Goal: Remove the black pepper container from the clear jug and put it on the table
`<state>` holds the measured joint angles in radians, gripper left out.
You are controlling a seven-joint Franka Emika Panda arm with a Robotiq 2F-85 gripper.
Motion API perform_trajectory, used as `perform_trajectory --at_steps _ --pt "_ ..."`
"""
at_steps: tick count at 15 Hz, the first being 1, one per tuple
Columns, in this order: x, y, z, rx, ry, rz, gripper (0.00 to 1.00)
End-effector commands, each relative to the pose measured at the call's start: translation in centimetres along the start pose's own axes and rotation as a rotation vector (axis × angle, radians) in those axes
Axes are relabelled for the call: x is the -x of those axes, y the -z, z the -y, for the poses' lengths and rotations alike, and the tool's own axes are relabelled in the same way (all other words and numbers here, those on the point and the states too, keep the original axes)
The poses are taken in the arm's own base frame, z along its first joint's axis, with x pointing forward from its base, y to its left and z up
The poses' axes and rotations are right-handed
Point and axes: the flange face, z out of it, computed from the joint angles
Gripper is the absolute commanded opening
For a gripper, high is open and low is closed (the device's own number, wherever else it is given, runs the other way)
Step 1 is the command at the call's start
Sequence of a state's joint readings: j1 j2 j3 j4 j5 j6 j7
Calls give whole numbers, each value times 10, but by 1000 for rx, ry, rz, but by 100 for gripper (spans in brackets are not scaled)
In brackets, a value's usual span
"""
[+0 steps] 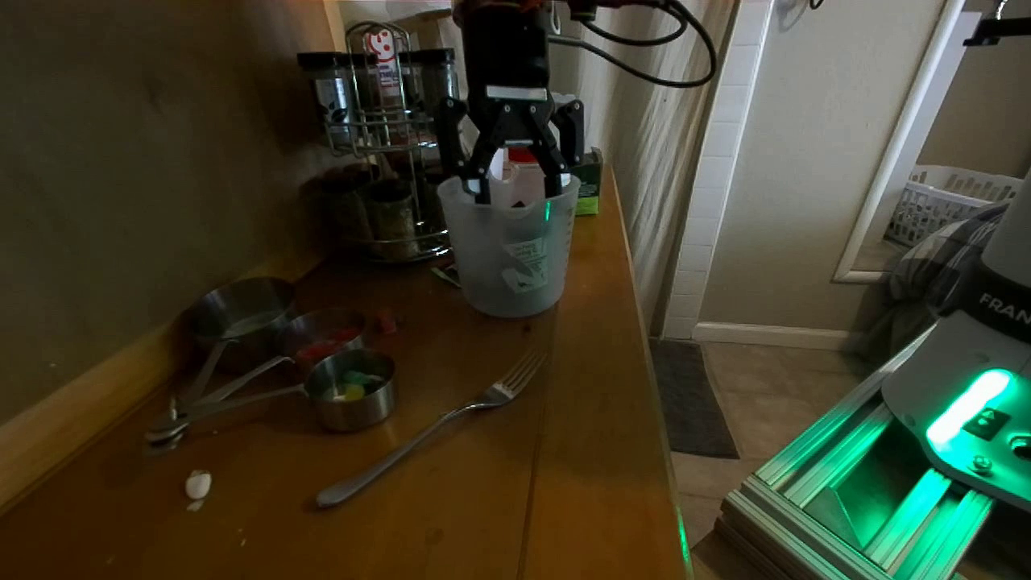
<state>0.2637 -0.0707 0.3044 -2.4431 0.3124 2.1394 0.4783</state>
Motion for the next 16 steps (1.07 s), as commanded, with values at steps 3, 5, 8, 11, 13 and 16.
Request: perform_trajectory --at_steps 3,5,8,11,13,16 --pt "-10 -5 9 -8 6 81 71" --pt "-11 -5 11 -5 10 99 69" --pt "-11 -2 13 -8 35 113 81" --pt "-4 4 22 23 77 85 80" --pt "1 4 31 43 108 86 80" --pt "8 -2 40 70 131 123 78"
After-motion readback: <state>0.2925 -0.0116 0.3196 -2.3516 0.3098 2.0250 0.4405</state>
